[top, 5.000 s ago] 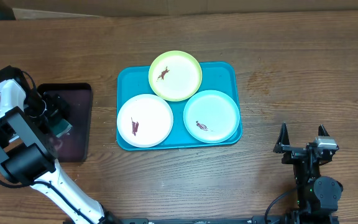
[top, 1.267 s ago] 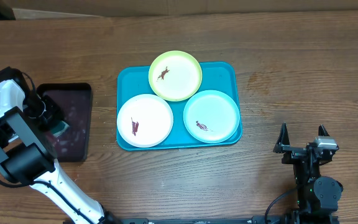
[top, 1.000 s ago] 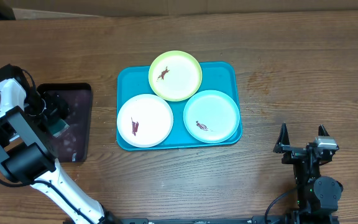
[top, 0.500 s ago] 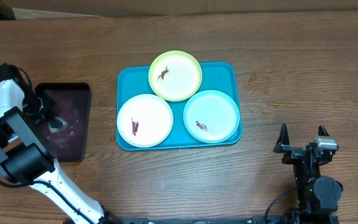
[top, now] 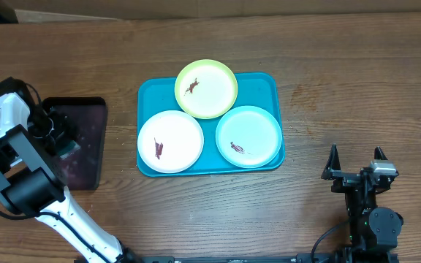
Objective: Clean dirty plates on tray and stack at the side
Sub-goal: 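Grasp the green sponge with the left gripper and dip it in water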
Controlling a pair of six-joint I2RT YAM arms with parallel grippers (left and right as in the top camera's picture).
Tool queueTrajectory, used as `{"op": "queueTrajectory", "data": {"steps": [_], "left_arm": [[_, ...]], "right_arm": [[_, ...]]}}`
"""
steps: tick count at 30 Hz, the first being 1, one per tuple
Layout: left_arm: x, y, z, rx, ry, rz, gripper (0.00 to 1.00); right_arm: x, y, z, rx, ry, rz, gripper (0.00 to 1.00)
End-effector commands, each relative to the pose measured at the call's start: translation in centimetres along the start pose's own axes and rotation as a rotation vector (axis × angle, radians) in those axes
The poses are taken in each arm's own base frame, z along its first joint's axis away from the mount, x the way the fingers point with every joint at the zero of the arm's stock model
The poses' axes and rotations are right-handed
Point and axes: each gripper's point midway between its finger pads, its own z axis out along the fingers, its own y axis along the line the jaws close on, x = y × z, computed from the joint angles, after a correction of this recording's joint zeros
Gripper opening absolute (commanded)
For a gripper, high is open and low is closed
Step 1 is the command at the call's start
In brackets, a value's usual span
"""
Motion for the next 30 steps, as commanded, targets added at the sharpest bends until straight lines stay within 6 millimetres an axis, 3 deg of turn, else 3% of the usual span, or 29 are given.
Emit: {"op": "queueTrajectory", "data": {"steps": [1,3,4,9,10,11,12,13,23,27,30], "left_arm": [[1.9,-0.4,1.6,0.042,0.098,-0.007,0.53],[2.3,-0.3,1.6,0.037,0.115,-0.008,0.08],[2.5,-0.3,1.6,0.035,0.122,-0.009,0.04],[3.2,-0.1,1.5,0.028,0.15,-0.01,0.04],[3.3,-0.1,1.5,0.027,0.153,-0.01,0.05],[3.3,-0.1,1.5,0.027,0.153,-0.01,0.19],[3.3,-0.1,1.5,0.027,0.153,-0.01,0.55],[3.2,-0.1,1.5,0.027,0.153,-0.01,0.99],[2.1,-0.3,1.6,0.038,0.106,-0.007,1.0],[1.5,-0.5,1.7,0.044,0.081,-0.006,0.79],[1.1,-0.6,1.7,0.049,0.064,-0.006,0.53]], "right_arm": [[0.1,0.0,0.0,0.0,-0.008,-0.007,1.0],[0.1,0.0,0.0,0.0,-0.008,-0.007,1.0],[0.1,0.0,0.0,0.0,-0.008,-0.007,1.0],[0.1,0.0,0.0,0.0,-0.008,-0.006,1.0],[0.1,0.0,0.0,0.0,-0.008,-0.007,1.0],[0.1,0.0,0.0,0.0,-0.008,-0.007,1.0],[0.1,0.0,0.0,0.0,-0.008,-0.007,1.0],[0.1,0.0,0.0,0.0,-0.008,-0.007,1.0],[0.1,0.0,0.0,0.0,-0.008,-0.007,1.0],[0.1,0.0,0.0,0.0,-0.008,-0.007,1.0],[0.1,0.0,0.0,0.0,-0.008,-0.007,1.0]]}}
